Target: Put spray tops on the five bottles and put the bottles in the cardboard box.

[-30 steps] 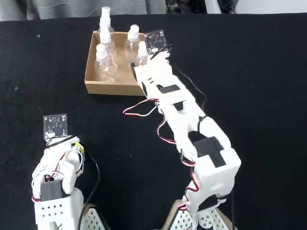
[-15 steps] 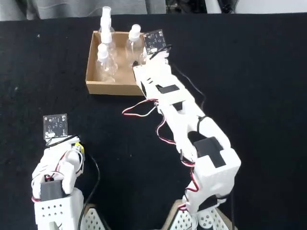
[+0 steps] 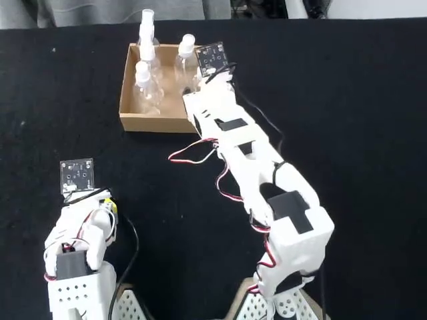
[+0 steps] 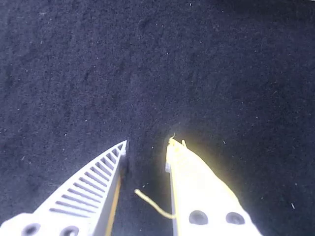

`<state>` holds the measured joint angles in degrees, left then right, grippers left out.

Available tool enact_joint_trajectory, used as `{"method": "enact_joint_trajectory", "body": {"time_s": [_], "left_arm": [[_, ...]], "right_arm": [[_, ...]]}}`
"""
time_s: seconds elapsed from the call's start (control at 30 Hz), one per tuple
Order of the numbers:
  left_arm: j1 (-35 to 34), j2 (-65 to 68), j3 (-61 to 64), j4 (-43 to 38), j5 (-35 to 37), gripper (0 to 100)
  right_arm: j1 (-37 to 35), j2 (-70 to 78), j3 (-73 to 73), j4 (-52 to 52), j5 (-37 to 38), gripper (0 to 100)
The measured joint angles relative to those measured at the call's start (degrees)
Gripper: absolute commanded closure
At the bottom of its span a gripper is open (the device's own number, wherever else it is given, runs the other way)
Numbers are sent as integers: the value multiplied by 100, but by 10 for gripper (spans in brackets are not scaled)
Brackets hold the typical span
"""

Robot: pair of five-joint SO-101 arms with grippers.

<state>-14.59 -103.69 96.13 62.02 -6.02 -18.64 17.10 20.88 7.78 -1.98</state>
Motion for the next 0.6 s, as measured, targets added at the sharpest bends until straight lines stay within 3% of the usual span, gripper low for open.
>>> {"method": "enact_joint_trajectory", "body": {"time_s": [0.6], "left_arm": [[0, 0, 0, 0, 0, 883]], "right_arm": [[-62, -976, 651, 369, 0, 577]]}}
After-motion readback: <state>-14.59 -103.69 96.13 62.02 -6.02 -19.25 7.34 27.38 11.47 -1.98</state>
